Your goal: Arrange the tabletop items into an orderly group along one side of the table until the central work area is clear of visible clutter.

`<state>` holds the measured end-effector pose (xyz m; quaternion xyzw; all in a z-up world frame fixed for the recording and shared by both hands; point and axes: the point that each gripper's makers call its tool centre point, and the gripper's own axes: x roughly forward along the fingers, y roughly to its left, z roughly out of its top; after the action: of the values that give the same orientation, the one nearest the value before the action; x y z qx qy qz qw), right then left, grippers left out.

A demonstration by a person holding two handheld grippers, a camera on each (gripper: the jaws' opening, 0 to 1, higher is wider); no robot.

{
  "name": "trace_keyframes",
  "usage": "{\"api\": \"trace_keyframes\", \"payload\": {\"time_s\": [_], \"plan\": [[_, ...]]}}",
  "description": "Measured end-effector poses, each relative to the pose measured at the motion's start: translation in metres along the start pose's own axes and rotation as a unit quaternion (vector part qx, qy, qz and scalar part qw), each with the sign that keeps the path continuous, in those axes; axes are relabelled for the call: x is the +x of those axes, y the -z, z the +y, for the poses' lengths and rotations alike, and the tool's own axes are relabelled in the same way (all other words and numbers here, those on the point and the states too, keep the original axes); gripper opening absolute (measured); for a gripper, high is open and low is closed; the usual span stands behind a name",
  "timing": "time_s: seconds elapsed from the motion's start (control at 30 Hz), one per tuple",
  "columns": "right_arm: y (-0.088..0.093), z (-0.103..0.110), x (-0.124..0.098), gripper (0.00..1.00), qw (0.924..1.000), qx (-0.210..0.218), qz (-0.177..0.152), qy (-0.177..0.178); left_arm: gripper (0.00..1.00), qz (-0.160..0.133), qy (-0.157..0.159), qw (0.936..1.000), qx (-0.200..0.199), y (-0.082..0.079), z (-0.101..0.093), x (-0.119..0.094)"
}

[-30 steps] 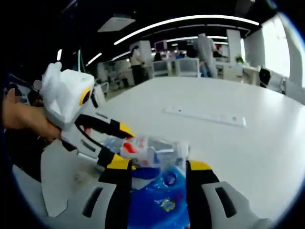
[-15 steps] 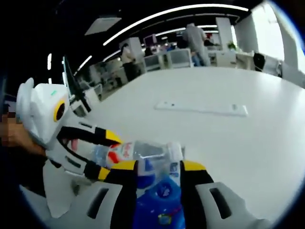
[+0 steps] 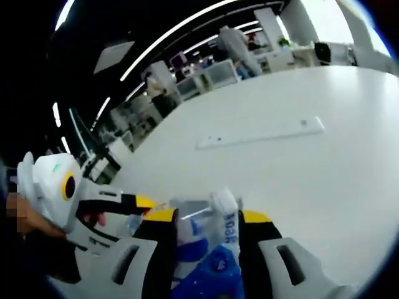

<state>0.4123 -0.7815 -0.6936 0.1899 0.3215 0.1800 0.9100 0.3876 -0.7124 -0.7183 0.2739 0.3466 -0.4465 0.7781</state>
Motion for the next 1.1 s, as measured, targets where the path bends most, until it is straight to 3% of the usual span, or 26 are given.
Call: {"api": "trace_keyframes", "payload": {"time_s": [0.13, 0.27, 0.4, 0.6, 0.87, 1.03, 1.1], "plan": [[-0.002, 0.001, 0.007, 0.38, 0.9999, 0.013, 0.000, 0.002, 0.40, -0.001, 0.003, 1.0000, 0.004, 0.000, 0.000, 0.000], [-0.002, -0.003, 0.010, 0.37, 0.9975, 0.070, 0.002, 0.011, 0.40, 0.004, 0.004, 1.0000, 0.004, 0.001, 0.000, 0.001], [0.002, -0.007, 0.012, 0.35, 0.9903, 0.138, 0.011, 0.004, 0.40, 0.003, 0.005, 0.9999, 0.009, 0.001, 0.000, 0.000], [0.004, -0.010, 0.012, 0.32, 0.9859, 0.167, 0.009, 0.002, 0.40, 0.004, 0.003, 0.9999, 0.012, 0.001, -0.001, 0.001], [0.004, -0.012, 0.017, 0.27, 0.9757, 0.219, 0.003, -0.001, 0.40, -0.013, 0.003, 0.9999, 0.005, 0.001, -0.002, 0.000], [0.003, -0.017, 0.015, 0.20, 0.9569, 0.290, -0.006, -0.004, 0.39, -0.020, 0.000, 0.9997, 0.012, 0.000, -0.002, 0.000], [0.005, -0.017, 0.015, 0.20, 0.9585, 0.285, -0.009, -0.007, 0.39, -0.028, -0.001, 0.9995, 0.014, -0.001, -0.003, -0.001]]}}
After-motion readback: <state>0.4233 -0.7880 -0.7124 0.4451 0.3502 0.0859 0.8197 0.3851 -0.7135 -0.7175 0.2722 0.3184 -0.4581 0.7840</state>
